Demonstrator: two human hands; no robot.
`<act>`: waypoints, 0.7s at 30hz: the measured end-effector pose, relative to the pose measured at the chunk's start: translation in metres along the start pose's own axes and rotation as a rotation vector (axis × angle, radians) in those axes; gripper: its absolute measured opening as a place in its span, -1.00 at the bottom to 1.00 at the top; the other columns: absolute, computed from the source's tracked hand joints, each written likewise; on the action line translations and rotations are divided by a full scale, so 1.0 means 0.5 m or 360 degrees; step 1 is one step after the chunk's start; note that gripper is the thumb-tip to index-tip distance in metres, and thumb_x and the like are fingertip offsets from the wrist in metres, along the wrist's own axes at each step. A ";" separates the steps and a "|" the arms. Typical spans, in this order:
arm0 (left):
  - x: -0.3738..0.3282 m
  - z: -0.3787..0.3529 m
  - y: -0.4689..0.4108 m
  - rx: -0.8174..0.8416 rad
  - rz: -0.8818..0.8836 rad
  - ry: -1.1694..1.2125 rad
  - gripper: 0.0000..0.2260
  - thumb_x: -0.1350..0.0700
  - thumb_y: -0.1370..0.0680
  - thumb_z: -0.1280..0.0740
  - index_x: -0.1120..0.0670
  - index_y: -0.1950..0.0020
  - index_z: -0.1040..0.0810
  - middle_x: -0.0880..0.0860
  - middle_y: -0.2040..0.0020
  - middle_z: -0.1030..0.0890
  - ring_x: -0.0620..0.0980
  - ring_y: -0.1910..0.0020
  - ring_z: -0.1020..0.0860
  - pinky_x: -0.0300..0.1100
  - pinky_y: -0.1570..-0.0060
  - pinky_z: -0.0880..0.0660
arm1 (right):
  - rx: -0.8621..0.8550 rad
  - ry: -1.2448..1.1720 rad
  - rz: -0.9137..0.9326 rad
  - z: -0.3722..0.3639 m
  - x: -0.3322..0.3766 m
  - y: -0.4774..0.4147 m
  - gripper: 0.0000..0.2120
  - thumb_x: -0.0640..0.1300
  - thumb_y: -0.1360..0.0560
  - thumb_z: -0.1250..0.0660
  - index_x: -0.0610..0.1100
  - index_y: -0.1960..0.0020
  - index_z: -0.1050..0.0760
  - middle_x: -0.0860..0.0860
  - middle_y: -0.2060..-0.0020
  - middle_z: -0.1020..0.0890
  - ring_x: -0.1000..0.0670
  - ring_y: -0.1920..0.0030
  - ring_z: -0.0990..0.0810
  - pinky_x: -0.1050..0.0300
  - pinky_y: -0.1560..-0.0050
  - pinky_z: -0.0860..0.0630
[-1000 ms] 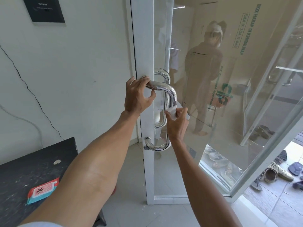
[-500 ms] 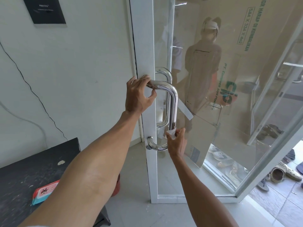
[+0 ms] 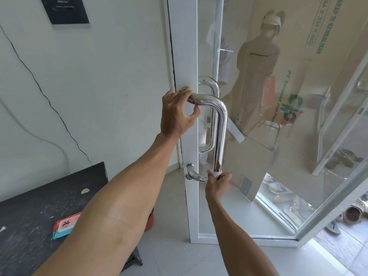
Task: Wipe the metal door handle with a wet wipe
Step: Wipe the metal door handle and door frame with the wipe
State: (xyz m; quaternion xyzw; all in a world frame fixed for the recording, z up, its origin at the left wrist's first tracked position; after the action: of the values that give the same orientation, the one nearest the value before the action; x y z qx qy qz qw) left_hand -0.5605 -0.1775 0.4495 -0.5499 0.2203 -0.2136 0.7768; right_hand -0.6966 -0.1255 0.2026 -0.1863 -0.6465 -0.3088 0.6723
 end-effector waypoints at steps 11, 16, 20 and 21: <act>-0.010 0.005 0.004 -0.0018 0.0027 0.0019 -0.65 0.09 -0.37 -0.47 0.20 -0.11 -0.61 0.05 -0.08 -0.67 0.03 -0.09 -0.61 0.01 -0.25 -0.42 | -0.0100 -0.0599 -0.0831 -0.057 -0.008 0.063 -0.71 -0.09 -0.41 -0.48 -0.29 0.07 -0.50 -0.08 0.34 -0.55 -0.12 0.23 -0.57 0.09 0.22 -0.48; -0.012 0.004 0.005 0.0001 0.0072 0.0023 -0.64 0.07 -0.38 -0.46 0.20 -0.12 -0.61 0.06 -0.08 -0.67 0.04 -0.10 -0.62 0.00 -0.28 -0.40 | -0.0029 -0.0645 -0.1106 -0.061 0.009 0.079 -0.68 -0.04 -0.41 -0.48 -0.21 0.17 -0.39 -0.08 0.35 -0.50 -0.14 0.19 -0.53 0.08 0.22 -0.44; -0.013 0.002 0.005 0.0006 0.0086 0.0022 -0.63 0.08 -0.38 -0.46 0.20 -0.13 -0.61 0.06 -0.11 -0.67 0.04 -0.11 -0.62 -0.01 -0.28 -0.40 | -0.0013 -0.0649 -0.1220 -0.076 0.032 0.088 -0.57 -0.02 -0.38 -0.49 -0.20 -0.07 -0.38 -0.07 0.31 -0.44 -0.17 0.13 -0.49 0.04 0.10 -0.43; -0.013 0.002 0.005 0.0009 0.0085 0.0019 -0.63 0.08 -0.37 -0.46 0.20 -0.13 -0.61 0.07 -0.11 -0.67 0.04 -0.12 -0.61 -0.02 -0.28 -0.40 | -0.0063 -0.0633 -0.1239 -0.081 0.027 0.084 -0.52 0.00 -0.37 -0.50 -0.20 -0.13 -0.38 -0.09 0.24 -0.48 -0.17 0.10 -0.49 0.03 0.07 -0.44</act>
State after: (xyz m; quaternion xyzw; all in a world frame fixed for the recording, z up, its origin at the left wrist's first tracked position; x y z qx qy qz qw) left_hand -0.5649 -0.1726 0.4481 -0.5402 0.2388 -0.1966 0.7826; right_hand -0.6388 -0.1232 0.2182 0.0025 -0.7793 -0.5097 0.3645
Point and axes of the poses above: each hand's wrist, its own y-axis away from the middle knuckle, its own z-axis out of the back of the hand, x = y × z, the point moved 3 cm from there along -y, towards the middle knuckle
